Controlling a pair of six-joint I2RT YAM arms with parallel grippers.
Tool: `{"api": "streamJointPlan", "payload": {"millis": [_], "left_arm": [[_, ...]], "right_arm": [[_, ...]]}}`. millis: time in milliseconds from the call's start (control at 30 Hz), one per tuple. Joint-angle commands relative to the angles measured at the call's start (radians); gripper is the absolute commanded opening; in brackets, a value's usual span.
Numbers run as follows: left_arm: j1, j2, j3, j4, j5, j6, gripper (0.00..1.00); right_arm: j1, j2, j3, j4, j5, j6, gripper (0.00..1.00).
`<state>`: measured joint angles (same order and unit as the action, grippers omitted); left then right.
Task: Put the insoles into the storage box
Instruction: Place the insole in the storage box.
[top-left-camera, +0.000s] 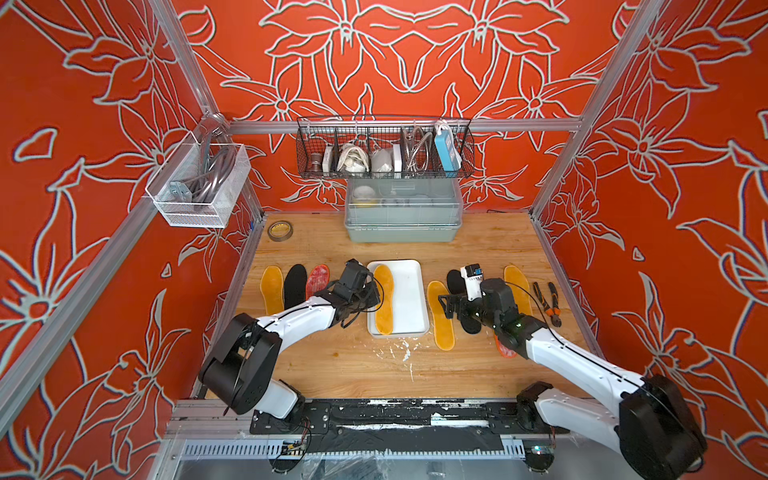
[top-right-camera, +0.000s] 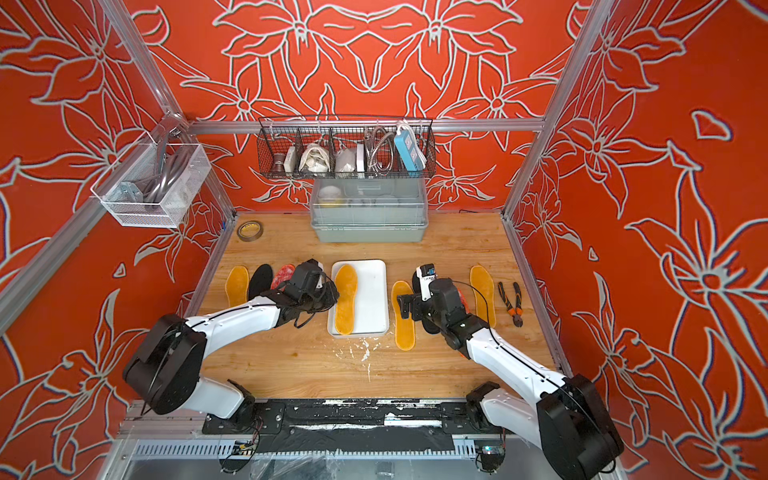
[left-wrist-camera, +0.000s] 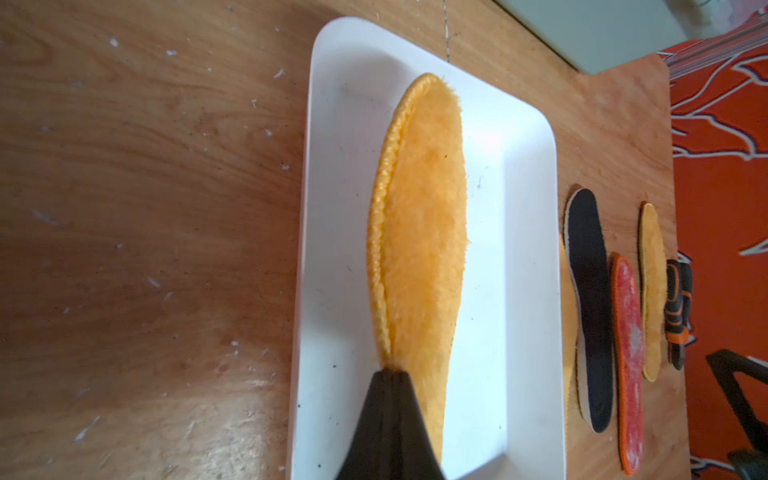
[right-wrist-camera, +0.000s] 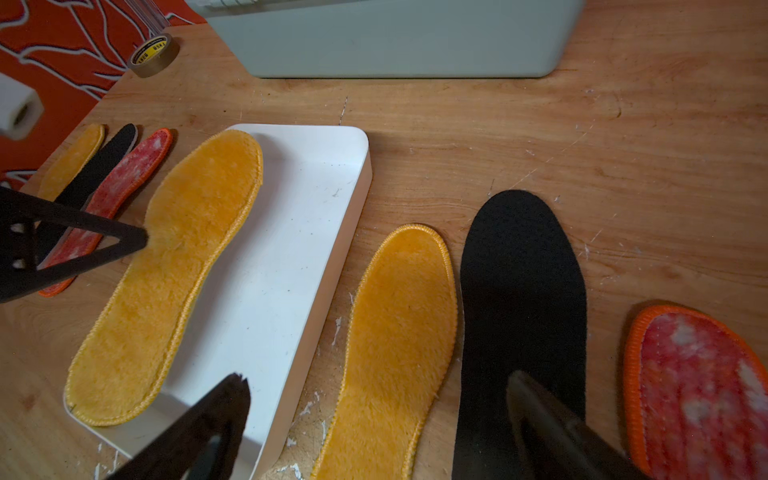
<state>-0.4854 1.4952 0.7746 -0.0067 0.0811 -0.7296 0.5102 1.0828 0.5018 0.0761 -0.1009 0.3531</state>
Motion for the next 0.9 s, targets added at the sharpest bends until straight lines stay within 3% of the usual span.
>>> {"api": "streamJointPlan", "payload": {"millis": [0,467,867], "left_arm": [[-0.005,0.025,0.028,0.017,-0.014,0.022,0.0],[-0.006,0.075,0.051,0.006,-0.034,0.034,0.0],[-0.006,0.08,0.056,-0.006,-0.05,0.033,0.12]], "right_arm": [[-0.002,-0.012,-0.019,0.006,0.01,-0.008,1.0],[-0.004,-0.003,-0.016,0.006,0.014,-0.005,1.0],[-0.002,0.005,-0.016,0.01,0.018,0.0,1.0]]}}
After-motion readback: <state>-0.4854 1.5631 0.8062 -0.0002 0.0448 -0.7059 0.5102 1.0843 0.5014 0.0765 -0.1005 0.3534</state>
